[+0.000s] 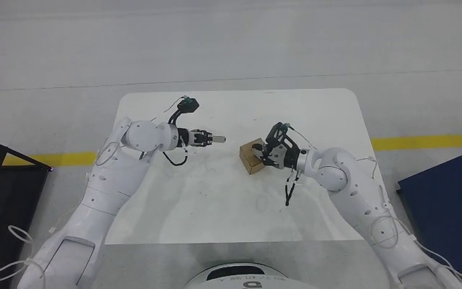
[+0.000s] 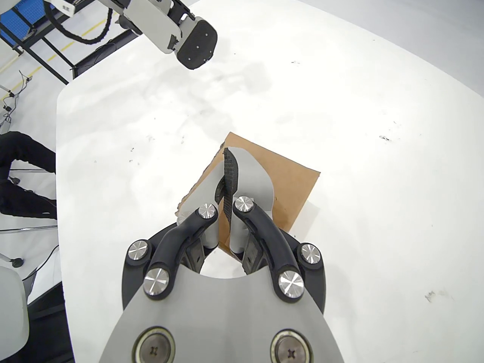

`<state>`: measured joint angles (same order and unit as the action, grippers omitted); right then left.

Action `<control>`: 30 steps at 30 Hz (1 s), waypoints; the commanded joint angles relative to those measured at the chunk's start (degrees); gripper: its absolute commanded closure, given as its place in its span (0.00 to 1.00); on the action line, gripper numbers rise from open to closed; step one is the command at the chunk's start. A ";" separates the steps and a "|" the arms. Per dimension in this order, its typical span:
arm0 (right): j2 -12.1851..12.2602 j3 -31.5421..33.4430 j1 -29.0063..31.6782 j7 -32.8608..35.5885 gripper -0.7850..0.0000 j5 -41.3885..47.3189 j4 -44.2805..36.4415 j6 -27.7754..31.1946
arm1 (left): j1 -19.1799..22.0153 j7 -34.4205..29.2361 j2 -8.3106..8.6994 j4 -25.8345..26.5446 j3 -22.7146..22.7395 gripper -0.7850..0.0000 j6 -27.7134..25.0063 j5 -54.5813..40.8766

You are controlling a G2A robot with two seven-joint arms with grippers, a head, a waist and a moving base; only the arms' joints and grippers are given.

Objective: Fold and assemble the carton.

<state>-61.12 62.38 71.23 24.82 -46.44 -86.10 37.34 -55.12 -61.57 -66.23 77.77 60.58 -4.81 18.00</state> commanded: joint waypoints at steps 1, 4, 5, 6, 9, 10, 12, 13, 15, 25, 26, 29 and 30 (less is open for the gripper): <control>0.10 0.47 0.31 -0.59 1.00 -0.14 -0.81 -0.08 | -0.08 0.08 0.04 0.42 -0.04 0.00 0.15 0.02; 0.34 1.43 1.44 -2.07 1.00 -0.60 -2.01 0.35 | -0.14 0.43 0.10 0.74 0.03 0.00 0.19 -0.29; 0.41 1.67 1.79 -2.29 1.00 -0.82 -2.26 0.38 | -0.20 0.49 0.11 0.74 0.04 0.00 0.17 -0.47; 0.46 1.76 2.08 -2.22 1.00 -0.94 -2.32 0.39 | -0.22 0.48 0.13 0.73 0.03 0.00 0.14 -0.61; 0.43 1.18 2.05 -1.15 1.00 -1.14 -1.96 0.30 | -0.17 0.60 0.13 0.39 -0.24 0.00 0.14 -0.67; 0.38 0.93 1.90 -1.00 1.00 -1.13 -1.72 0.20 | -0.10 0.64 0.11 0.24 -0.35 0.00 0.16 -0.83; 0.31 0.56 1.64 -0.86 1.00 -1.16 -1.36 0.20 | 0.10 0.76 0.02 -0.17 -0.62 0.00 0.01 -1.47; 0.30 0.59 1.59 -0.98 1.00 -1.14 -1.34 0.18 | 0.27 0.74 -0.05 -0.47 -0.78 0.00 -0.27 -2.07; 0.48 1.48 1.95 -2.21 1.00 -1.56 -1.88 0.61 | 0.96 1.09 -0.24 -1.22 -1.40 0.00 -0.54 -2.32; 3.16 11.45 13.62 -5.43 1.00 -4.96 -5.70 6.40 | 6.15 10.68 -3.20 -8.00 -8.27 0.00 -8.27 -5.20; 3.23 11.26 13.92 -4.27 1.00 -5.10 -5.57 6.42 | 6.82 11.42 -3.57 -9.10 -8.98 0.00 -8.60 -5.56; 3.10 9.86 12.98 -1.89 1.00 -4.56 -4.28 5.66 | 8.98 12.78 -4.71 -12.35 -11.25 0.00 -9.18 -5.95; 2.97 9.14 12.31 -1.44 1.00 -4.38 -3.74 5.24 | 9.74 13.05 -5.07 -13.39 -11.95 0.00 -9.31 -5.92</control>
<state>-58.04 72.09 84.14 23.03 -50.98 -90.30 42.97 -46.03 -48.74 -71.00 65.38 49.28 -14.02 12.11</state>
